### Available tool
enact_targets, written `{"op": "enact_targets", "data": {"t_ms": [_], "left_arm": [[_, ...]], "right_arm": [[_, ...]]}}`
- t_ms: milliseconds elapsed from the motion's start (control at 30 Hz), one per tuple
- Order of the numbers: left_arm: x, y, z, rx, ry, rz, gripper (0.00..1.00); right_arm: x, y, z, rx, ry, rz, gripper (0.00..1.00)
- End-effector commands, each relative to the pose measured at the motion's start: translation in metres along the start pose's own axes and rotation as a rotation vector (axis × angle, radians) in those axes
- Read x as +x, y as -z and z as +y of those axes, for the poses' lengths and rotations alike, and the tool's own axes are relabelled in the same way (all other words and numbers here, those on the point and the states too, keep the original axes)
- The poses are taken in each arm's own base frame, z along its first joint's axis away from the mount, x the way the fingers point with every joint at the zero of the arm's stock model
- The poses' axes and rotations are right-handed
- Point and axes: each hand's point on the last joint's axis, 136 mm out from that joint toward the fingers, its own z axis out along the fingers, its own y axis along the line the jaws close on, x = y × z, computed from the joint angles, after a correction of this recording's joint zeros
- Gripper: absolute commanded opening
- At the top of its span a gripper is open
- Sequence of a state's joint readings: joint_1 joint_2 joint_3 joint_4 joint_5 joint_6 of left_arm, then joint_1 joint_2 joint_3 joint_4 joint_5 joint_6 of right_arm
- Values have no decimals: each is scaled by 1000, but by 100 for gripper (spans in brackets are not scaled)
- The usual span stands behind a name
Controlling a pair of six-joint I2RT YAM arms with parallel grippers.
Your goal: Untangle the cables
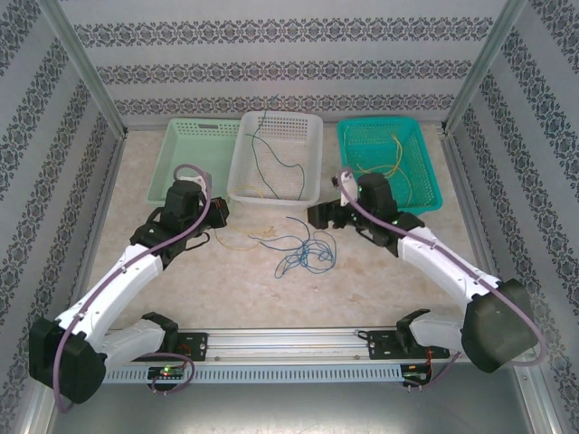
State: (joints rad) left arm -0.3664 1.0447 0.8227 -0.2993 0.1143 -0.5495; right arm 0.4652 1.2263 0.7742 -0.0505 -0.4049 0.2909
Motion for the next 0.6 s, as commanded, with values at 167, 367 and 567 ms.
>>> {"op": "enact_targets", "data": {"t_ms": [167,367,567], "left_arm": [[-58,22,-30,74,8,-190,0],[-77,30,-38,117,51,-288,0],[-83,34,-46,173,84,-329,0]], "right_arm": [[-15,-20,66,-160,67,-170,91],[-14,-38,83,-224,-61,-294,87],[-17,-54,95,-230,-74,-316,87]]}}
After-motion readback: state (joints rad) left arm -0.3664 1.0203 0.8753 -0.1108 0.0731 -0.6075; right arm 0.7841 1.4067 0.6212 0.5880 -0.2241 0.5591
